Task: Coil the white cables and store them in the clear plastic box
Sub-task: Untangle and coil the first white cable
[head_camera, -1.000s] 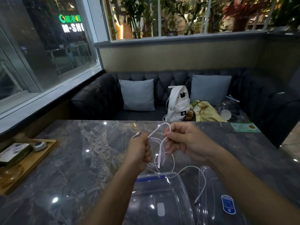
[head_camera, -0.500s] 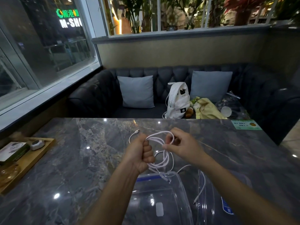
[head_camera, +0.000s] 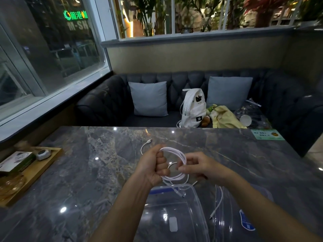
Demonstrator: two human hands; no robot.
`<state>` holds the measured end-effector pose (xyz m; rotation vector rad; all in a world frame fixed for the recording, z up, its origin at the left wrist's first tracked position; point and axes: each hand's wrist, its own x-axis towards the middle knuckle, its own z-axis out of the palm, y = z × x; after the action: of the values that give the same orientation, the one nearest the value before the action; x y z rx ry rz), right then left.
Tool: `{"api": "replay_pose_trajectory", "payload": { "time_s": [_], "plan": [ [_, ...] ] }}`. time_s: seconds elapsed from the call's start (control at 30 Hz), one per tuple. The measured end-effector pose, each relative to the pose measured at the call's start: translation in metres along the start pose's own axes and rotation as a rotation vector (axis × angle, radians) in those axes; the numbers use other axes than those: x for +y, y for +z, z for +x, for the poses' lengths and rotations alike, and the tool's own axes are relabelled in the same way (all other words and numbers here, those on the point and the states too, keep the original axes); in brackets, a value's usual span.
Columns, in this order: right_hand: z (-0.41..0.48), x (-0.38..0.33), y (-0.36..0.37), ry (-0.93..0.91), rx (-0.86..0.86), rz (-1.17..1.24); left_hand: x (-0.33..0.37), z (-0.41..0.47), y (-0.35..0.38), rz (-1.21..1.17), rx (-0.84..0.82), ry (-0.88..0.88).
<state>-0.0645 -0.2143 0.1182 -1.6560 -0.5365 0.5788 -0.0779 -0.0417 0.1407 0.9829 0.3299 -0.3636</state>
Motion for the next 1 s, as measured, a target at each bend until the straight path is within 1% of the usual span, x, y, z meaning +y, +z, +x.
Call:
{"api": "replay_pose_trajectory", "payload": {
  "time_s": [0.07, 0.1, 0.17, 0.23, 0.33, 0.37, 0.4, 0.43, 0.47, 0.53, 0.6, 0.63, 0.7, 0.83, 0.93, 1.0],
  "plan": [
    [-0.004, 0.000, -0.012, 0.039, 0.033, -0.060, 0.005, -0.001, -0.005, -0.026, 0.009, 0.000],
    [-0.006, 0.001, -0.018, 0.045, 0.079, -0.075, 0.008, -0.002, -0.008, -0.041, 0.016, 0.004],
    [-0.009, 0.004, -0.030, 0.030, 0.207, -0.019, 0.010, -0.003, -0.013, -0.042, 0.028, 0.005],
    [-0.008, 0.003, -0.035, -0.019, 0.363, 0.022, 0.007, -0.004, -0.013, -0.005, 0.037, 0.004],
    [-0.002, -0.002, -0.031, -0.127, 0.551, -0.098, 0.000, -0.003, -0.010, 0.077, 0.074, 0.058],
    [0.000, -0.004, -0.030, -0.162, 0.599, -0.141, -0.001, -0.003, -0.009, 0.122, 0.095, 0.093],
    [0.001, -0.006, -0.028, -0.179, 0.609, -0.179, -0.003, -0.003, -0.008, 0.171, 0.116, 0.128],
    [0.000, -0.009, -0.027, -0.168, 0.570, -0.218, -0.003, -0.003, -0.008, 0.216, 0.132, 0.158],
    [-0.001, -0.012, -0.026, -0.127, 0.473, -0.266, -0.003, -0.004, -0.008, 0.256, 0.142, 0.181],
    [-0.002, -0.017, -0.021, -0.011, 0.213, -0.332, -0.006, -0.006, -0.005, 0.324, 0.129, 0.200],
    [-0.001, -0.023, -0.012, 0.044, 0.023, -0.271, -0.008, -0.010, 0.001, 0.391, 0.081, 0.193],
    [0.000, -0.026, -0.007, 0.037, -0.025, -0.227, -0.009, -0.012, 0.004, 0.418, 0.061, 0.190],
    [0.001, -0.031, 0.000, 0.005, -0.041, -0.207, -0.009, -0.015, 0.007, 0.447, 0.042, 0.199],
    [0.003, -0.032, 0.004, -0.019, 0.013, -0.148, -0.005, -0.017, 0.005, 0.532, 0.032, 0.291],
    [0.006, -0.030, 0.006, -0.038, 0.091, -0.283, -0.003, -0.018, 0.000, 0.661, 0.030, 0.372],
    [0.009, -0.027, 0.006, -0.027, 0.159, -0.394, 0.000, -0.018, -0.005, 0.780, 0.018, 0.397]
  ]
}}
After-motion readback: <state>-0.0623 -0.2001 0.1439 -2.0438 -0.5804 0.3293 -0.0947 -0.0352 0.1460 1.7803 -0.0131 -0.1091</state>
